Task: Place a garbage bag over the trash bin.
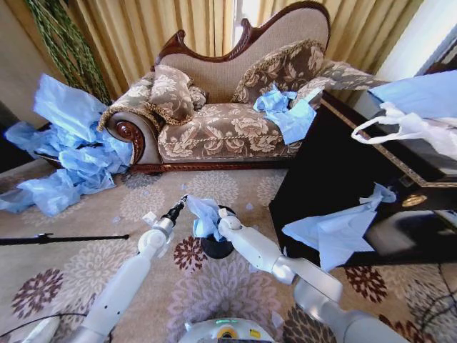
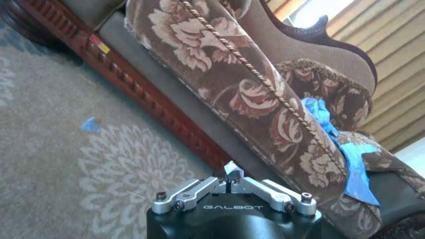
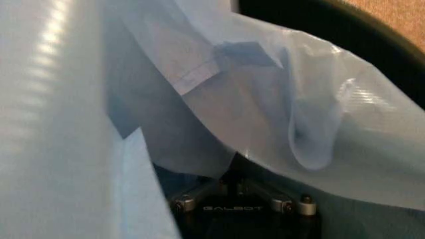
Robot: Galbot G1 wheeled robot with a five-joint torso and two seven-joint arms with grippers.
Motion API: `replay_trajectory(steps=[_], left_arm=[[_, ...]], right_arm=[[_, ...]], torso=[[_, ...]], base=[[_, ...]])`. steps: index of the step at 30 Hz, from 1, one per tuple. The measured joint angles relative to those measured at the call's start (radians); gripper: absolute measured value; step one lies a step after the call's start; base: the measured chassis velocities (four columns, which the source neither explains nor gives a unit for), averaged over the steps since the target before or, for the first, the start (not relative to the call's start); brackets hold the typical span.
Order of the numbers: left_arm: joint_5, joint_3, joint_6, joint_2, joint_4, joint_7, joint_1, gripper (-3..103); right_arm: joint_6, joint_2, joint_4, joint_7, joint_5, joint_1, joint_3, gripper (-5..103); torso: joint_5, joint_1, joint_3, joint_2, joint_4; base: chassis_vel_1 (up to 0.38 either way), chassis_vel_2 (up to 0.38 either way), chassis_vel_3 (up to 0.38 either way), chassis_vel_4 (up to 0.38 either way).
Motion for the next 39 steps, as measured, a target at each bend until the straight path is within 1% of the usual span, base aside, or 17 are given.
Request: replay_trajectory(steps=[2, 5, 11, 13, 16, 18, 23, 25, 27, 28, 30, 31, 33, 34, 37, 38, 39], left_arm=[[0.004, 0.001, 0.000, -0.003, -0.002, 0.000, -0.001, 0], [0.019, 0.003, 0.002, -0.012, -0.015, -0.003, -0.003, 0], [0.032, 0.005, 0.009, -0.018, -0.027, -0.006, -0.006, 0], [0.039, 0.008, 0.011, -0.027, -0.025, -0.006, -0.013, 0], [0.047, 0.010, 0.010, -0.035, -0.019, -0.005, -0.018, 0], [0.053, 0.010, 0.009, -0.045, -0.013, 0.000, -0.024, 0], [0.065, 0.012, 0.007, -0.055, -0.011, 0.005, -0.027, 0], [0.071, 0.012, 0.005, -0.056, -0.011, 0.006, -0.026, 0], [0.081, 0.012, 0.001, -0.056, -0.013, 0.008, -0.018, 0], [0.084, 0.011, 0.001, -0.054, -0.014, 0.010, -0.012, 0], [0.087, 0.010, 0.000, -0.053, -0.015, 0.013, -0.010, 0], [0.091, 0.006, -0.001, -0.050, -0.017, 0.019, -0.007, 0], [0.094, 0.005, -0.002, -0.050, -0.017, 0.021, -0.004, 0], [0.097, 0.005, -0.002, -0.050, -0.016, 0.022, -0.003, 0], [0.103, 0.004, -0.005, -0.051, -0.015, 0.024, -0.002, 0], [0.103, 0.004, -0.005, -0.051, -0.015, 0.024, -0.002, 0], [0.104, 0.004, -0.006, -0.051, -0.015, 0.025, -0.002, 0]], right_arm=[[0.005, 0.001, -0.006, -0.003, -0.006, -0.002, 0.003, 0], [0.031, 0.013, -0.042, -0.024, -0.050, -0.009, 0.029, 0], [0.042, 0.027, -0.072, -0.040, -0.078, -0.021, 0.061, 0], [0.051, 0.042, -0.095, -0.050, -0.108, -0.023, 0.085, 0], [0.069, 0.053, -0.127, -0.059, -0.149, -0.021, 0.111, 0], [0.085, 0.054, -0.141, -0.065, -0.177, -0.020, 0.122, 0], [0.084, 0.049, -0.106, -0.041, -0.167, -0.034, 0.115, 0], [0.082, 0.047, -0.097, -0.031, -0.161, -0.038, 0.111, 0], [0.063, 0.039, -0.073, -0.004, -0.134, -0.048, 0.100, 0], [0.050, 0.031, -0.045, 0.012, -0.103, -0.048, 0.097, 5], [0.041, 0.026, -0.026, 0.022, -0.085, -0.047, 0.095, 5], [0.023, 0.015, 0.003, 0.041, -0.057, -0.047, 0.085, 16], [0.016, 0.008, 0.018, 0.054, -0.042, -0.047, 0.078, 16], [0.013, 0.002, 0.032, 0.066, -0.028, -0.046, 0.073, 21], [-0.004, -0.006, 0.066, 0.100, 0.010, -0.036, 0.066, 37], [-0.004, -0.006, 0.066, 0.100, 0.010, -0.036, 0.066, 37], [-0.014, -0.010, 0.082, 0.113, 0.027, -0.033, 0.063, 43]], torso=[[0.0000, 0.000, 0.000, 0.000, 0.0000], [0.0001, 0.000, 0.000, 0.000, 0.0000], [0.0001, 0.000, 0.000, 0.000, 0.0001], [0.0000, 0.000, 0.000, 0.000, -0.0004], [0.0001, -0.001, -0.001, 0.001, 0.0000], [-0.0001, -0.001, -0.001, 0.001, -0.0002], [-0.0002, 0.000, 0.000, 0.000, -0.0005], [0.0001, 0.000, 0.000, 0.000, -0.0001], [0.0005, 0.001, 0.001, -0.001, 0.0008], [-0.0001, 0.001, 0.002, -0.001, 0.0007], [-0.0005, 0.001, 0.001, -0.001, 0.0005], [0.0006, 0.000, 0.000, -0.001, 0.0002], [0.0006, 0.000, 0.000, -0.001, 0.0006], [-0.0004, 0.000, 0.001, -0.001, 0.0000], [0.0001, 0.000, 0.000, -0.001, -0.0001], [0.0001, 0.000, 0.000, -0.001, -0.0001], [0.0000, 0.000, 0.000, -0.001, -0.0001]], base=[[0.000, 0.000, 0.000, 0.000], [0.000, 0.000, 0.000, 0.000], [0.000, 0.000, 0.000, 0.000], [0.000, 0.000, 0.000, 0.000], [0.000, 0.000, 0.000, 0.000], [0.000, 0.000, 0.000, 0.000], [0.000, 0.000, 0.000, 0.000], [0.000, 0.000, 0.000, 0.000], [0.000, 0.000, 0.000, 0.000], [0.000, 0.000, 0.000, 0.000], [0.000, 0.000, 0.000, 0.000], [0.000, 0.000, 0.000, 0.000], [0.000, 0.000, 0.000, 0.000], [0.000, 0.000, 0.000, 0.000], [0.000, 0.000, 0.000, 0.000], [0.000, 0.000, 0.000, 0.000], [0.000, 0.000, 0.000, 0.000]])
